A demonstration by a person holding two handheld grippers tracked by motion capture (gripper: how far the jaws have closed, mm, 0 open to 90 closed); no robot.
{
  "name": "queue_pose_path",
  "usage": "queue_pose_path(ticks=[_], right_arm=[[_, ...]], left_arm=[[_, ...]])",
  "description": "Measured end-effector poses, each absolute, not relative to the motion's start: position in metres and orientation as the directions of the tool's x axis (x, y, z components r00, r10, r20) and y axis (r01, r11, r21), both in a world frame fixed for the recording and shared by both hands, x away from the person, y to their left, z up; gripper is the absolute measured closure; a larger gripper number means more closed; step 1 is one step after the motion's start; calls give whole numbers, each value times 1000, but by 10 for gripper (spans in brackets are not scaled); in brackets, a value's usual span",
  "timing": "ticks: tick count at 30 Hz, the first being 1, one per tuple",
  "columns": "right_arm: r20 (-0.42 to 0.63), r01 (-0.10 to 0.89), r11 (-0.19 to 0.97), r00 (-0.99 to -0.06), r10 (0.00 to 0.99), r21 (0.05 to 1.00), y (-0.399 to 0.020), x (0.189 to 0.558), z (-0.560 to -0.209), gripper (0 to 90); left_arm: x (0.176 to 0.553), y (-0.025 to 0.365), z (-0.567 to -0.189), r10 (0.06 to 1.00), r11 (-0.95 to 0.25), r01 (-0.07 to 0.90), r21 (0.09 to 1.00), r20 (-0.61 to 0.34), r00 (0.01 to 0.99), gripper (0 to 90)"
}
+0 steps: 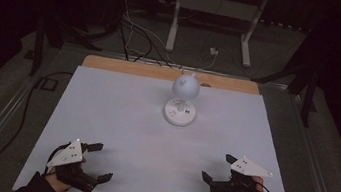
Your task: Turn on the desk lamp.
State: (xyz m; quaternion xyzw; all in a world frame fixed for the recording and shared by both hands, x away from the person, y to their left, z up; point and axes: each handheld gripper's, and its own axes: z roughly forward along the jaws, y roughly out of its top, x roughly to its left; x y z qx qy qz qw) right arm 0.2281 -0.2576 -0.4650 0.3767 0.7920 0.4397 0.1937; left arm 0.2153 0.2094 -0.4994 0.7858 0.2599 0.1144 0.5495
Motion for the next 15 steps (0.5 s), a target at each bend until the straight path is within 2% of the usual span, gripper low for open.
queue_pose_path(ticks=[15], right_arm=[[26,413,324,-650,759,851,-245,249,-448,0]], left_arm=[[215,210,-499,530,-257,282,924,-110,841,3]])
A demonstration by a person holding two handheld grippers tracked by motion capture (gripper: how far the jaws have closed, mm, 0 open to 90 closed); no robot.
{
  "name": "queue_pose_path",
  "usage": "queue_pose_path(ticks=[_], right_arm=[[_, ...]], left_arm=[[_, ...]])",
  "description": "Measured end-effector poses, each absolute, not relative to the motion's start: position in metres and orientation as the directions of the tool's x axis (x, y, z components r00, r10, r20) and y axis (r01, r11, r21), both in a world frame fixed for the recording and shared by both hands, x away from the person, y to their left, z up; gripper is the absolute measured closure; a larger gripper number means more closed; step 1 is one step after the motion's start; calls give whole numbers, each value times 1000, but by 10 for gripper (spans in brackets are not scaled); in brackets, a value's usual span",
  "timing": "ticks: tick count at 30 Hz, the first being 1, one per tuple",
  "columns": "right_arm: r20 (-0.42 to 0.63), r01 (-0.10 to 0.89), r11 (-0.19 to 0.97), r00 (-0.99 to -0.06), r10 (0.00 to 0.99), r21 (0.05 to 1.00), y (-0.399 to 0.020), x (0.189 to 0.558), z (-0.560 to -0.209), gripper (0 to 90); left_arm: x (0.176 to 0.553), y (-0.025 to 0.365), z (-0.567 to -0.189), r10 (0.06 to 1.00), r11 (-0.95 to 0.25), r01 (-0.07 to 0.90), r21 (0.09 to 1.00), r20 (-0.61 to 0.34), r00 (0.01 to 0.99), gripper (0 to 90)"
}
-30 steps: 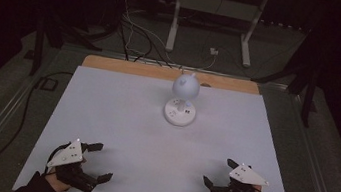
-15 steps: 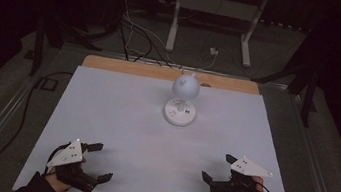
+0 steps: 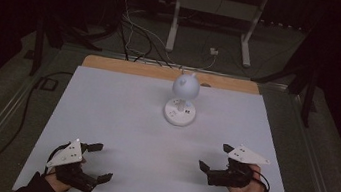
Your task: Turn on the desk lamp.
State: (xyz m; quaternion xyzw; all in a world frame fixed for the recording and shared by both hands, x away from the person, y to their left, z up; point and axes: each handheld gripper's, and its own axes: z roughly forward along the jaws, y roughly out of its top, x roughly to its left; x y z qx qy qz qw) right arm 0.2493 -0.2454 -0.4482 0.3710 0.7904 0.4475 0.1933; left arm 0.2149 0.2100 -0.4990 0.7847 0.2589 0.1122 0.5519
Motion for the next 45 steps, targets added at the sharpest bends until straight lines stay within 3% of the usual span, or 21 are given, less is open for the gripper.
queue_pose_path(ticks=[19,45], right_arm=[[34,407,316,-658,753,857,-228,280,-435,0],[62,446,320,-655,753,836,-189,325,-451,0]], left_arm=[[215,210,-499,526,-252,289,924,-120,842,3],[215,210,-499,523,-254,291,922,-122,844,3]])
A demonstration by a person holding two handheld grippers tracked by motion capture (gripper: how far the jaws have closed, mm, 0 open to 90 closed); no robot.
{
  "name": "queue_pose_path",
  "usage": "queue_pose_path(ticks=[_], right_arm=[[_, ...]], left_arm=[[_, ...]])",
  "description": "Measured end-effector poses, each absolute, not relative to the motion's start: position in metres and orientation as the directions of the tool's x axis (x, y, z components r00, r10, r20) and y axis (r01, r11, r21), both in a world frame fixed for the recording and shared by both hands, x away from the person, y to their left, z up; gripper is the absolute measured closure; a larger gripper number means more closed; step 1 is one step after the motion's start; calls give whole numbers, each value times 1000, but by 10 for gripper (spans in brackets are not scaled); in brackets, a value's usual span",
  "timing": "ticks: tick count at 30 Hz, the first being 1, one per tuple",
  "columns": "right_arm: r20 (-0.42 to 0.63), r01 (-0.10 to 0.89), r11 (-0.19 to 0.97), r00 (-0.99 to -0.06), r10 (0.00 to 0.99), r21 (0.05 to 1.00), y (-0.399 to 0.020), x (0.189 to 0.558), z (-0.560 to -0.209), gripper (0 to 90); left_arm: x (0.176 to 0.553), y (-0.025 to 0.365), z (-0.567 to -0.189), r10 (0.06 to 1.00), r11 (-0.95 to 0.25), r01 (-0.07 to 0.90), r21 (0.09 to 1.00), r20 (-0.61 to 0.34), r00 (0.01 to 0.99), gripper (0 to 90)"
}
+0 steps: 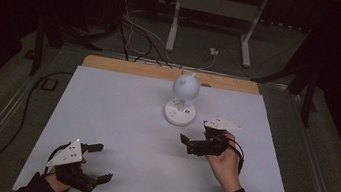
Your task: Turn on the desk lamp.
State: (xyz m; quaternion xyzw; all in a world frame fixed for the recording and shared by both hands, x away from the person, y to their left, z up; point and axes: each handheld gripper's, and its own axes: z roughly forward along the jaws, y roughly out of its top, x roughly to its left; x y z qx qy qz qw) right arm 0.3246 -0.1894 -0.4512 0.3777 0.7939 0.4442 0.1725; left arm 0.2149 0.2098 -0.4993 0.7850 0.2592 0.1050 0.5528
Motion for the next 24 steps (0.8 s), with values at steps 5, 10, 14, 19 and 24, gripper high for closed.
queue_pose_path(ticks=[5,10,14,19,24], right_arm=[[62,450,325,-657,751,832,-185,329,-454,0],[65,459,328,-655,753,826,-181,336,-457,0],[71,466,326,-653,754,822,-178,342,-461,0],[78,474,322,-650,756,819,-175,350,-464,0],[95,493,316,-644,759,811,-172,359,-469,0]], left_arm=[[215,210,-499,525,-253,291,923,-122,843,3],[215,210,-499,524,-250,292,923,-124,843,3],[215,210,-499,524,-250,290,924,-123,843,3],[215,210,-499,523,-254,293,922,-124,843,3],[215,210,-499,522,-251,294,922,-127,843,3]])
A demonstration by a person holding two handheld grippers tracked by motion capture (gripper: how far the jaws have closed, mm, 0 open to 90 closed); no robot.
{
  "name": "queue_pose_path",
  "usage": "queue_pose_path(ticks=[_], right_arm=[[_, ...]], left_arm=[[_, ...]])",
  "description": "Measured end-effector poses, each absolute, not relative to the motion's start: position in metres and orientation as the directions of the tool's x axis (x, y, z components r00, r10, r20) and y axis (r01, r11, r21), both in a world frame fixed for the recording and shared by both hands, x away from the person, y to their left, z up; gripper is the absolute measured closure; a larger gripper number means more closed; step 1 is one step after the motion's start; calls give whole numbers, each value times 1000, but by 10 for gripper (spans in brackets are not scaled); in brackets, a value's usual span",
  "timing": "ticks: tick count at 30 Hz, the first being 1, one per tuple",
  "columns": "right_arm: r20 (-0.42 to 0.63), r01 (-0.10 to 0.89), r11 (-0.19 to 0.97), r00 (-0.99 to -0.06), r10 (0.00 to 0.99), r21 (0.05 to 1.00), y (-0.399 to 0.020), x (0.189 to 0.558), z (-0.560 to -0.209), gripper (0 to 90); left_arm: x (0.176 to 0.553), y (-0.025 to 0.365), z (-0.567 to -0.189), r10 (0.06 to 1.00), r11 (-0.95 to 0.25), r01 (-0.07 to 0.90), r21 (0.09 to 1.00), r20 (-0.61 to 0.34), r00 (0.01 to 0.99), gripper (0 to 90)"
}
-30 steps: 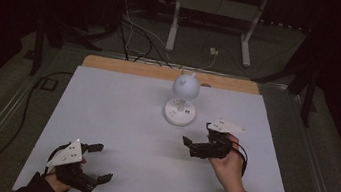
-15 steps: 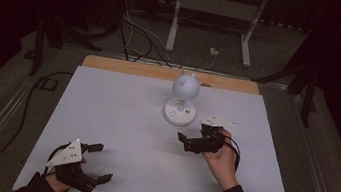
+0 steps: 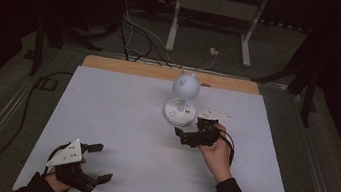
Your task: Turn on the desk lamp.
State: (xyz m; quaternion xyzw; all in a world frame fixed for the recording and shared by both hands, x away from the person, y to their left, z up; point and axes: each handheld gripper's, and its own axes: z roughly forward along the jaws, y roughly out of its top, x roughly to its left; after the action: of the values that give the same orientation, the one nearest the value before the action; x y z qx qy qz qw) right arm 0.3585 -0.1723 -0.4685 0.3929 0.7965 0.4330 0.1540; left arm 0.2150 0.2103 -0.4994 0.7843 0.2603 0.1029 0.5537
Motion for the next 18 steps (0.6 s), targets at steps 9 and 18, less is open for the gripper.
queue_pose_path(ticks=[9,18], right_arm=[[84,497,341,-652,754,798,-164,372,-475,0],[121,534,318,-633,765,783,-160,384,-477,38]], left_arm=[[215,211,-499,523,-243,297,924,-133,842,3],[215,211,-499,523,-247,296,923,-130,842,3]])
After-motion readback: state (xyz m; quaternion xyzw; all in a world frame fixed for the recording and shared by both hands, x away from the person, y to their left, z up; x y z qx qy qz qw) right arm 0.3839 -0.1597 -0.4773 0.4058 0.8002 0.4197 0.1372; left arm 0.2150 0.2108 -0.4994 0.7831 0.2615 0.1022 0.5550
